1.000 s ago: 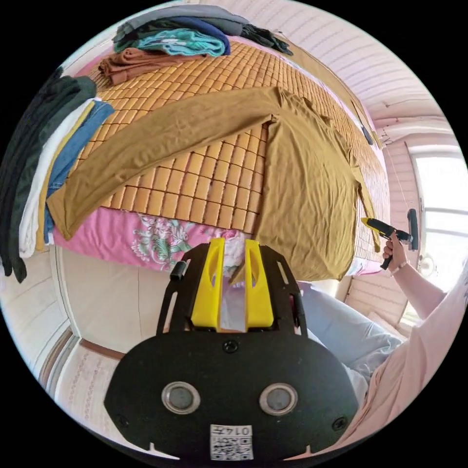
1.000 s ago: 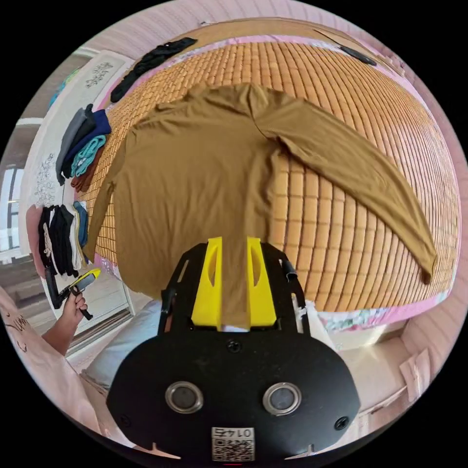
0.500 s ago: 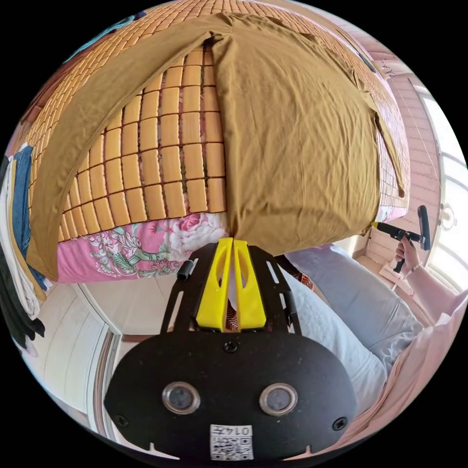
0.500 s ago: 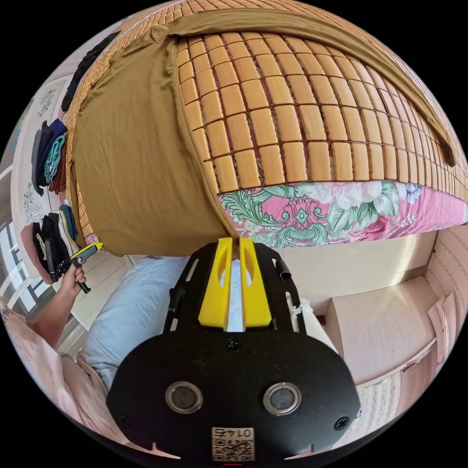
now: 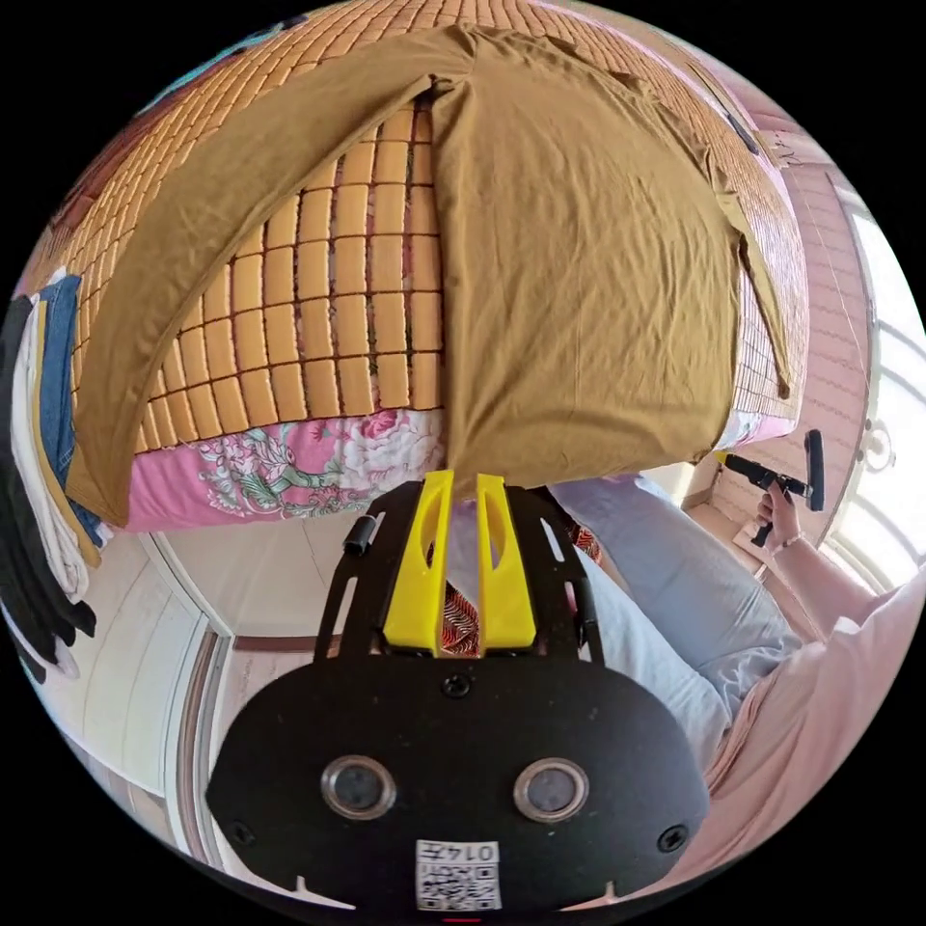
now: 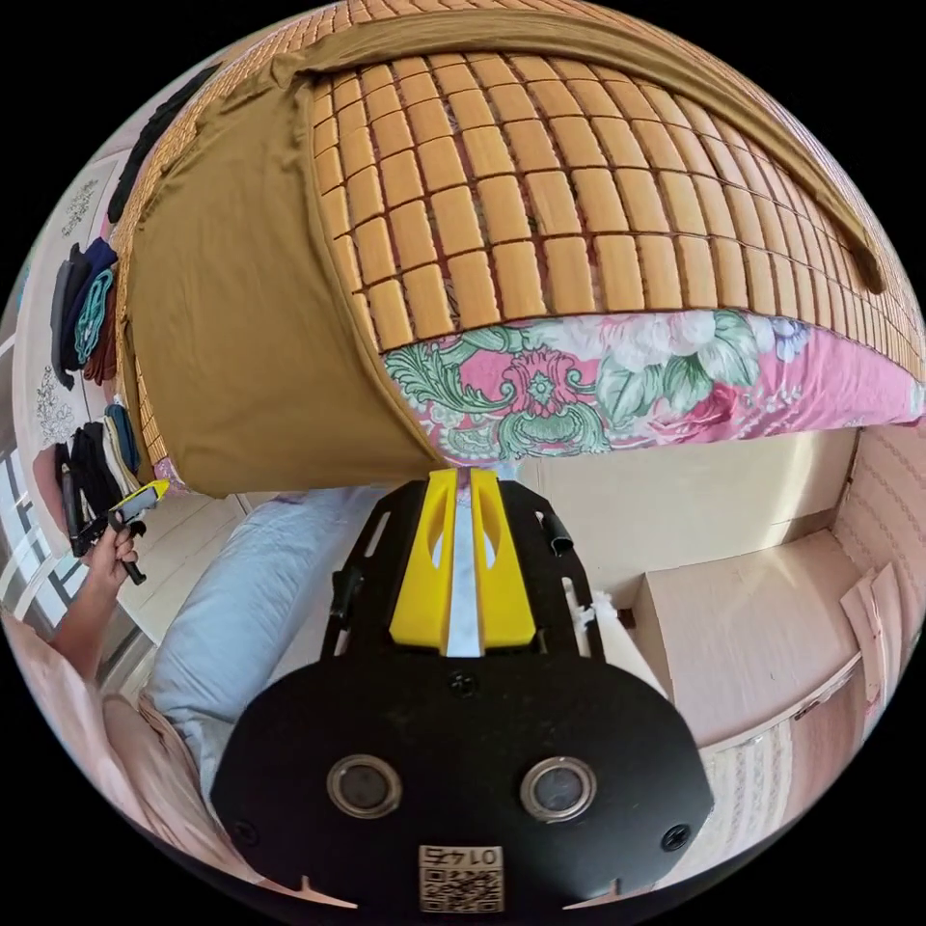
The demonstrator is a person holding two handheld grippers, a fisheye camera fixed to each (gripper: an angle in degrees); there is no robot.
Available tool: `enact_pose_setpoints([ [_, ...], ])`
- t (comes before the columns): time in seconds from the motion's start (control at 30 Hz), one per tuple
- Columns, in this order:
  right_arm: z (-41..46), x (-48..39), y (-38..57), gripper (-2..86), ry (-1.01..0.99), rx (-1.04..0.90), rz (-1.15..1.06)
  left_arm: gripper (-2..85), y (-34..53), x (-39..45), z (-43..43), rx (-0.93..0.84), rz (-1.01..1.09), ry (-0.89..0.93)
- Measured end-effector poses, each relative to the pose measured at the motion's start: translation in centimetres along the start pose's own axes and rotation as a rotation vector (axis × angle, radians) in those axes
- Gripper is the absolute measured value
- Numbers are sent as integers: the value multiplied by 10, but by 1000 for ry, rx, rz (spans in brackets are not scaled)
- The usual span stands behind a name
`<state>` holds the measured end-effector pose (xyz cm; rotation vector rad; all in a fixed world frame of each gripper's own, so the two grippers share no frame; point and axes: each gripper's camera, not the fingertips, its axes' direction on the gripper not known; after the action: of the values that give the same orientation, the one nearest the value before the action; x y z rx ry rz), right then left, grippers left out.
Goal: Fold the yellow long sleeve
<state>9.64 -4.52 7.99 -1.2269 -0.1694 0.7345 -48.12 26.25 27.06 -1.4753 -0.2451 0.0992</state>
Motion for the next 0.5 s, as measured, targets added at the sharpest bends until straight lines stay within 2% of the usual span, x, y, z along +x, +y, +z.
enact_pose_setpoints([
  [0.13,-26,34,21,20,42,69,80,42,-23,42,-38,98,178,-128],
  [0.23,-63,67,30,36,61,226,155,42,-65,91,-51,180,375,-178],
  [0.37,-119,112,40,72,45,468,230,44,-124,164,-55,305,600,-151],
  [0.5,-158,157,52,83,62,601,294,47,-179,264,-47,428,844,-114],
])
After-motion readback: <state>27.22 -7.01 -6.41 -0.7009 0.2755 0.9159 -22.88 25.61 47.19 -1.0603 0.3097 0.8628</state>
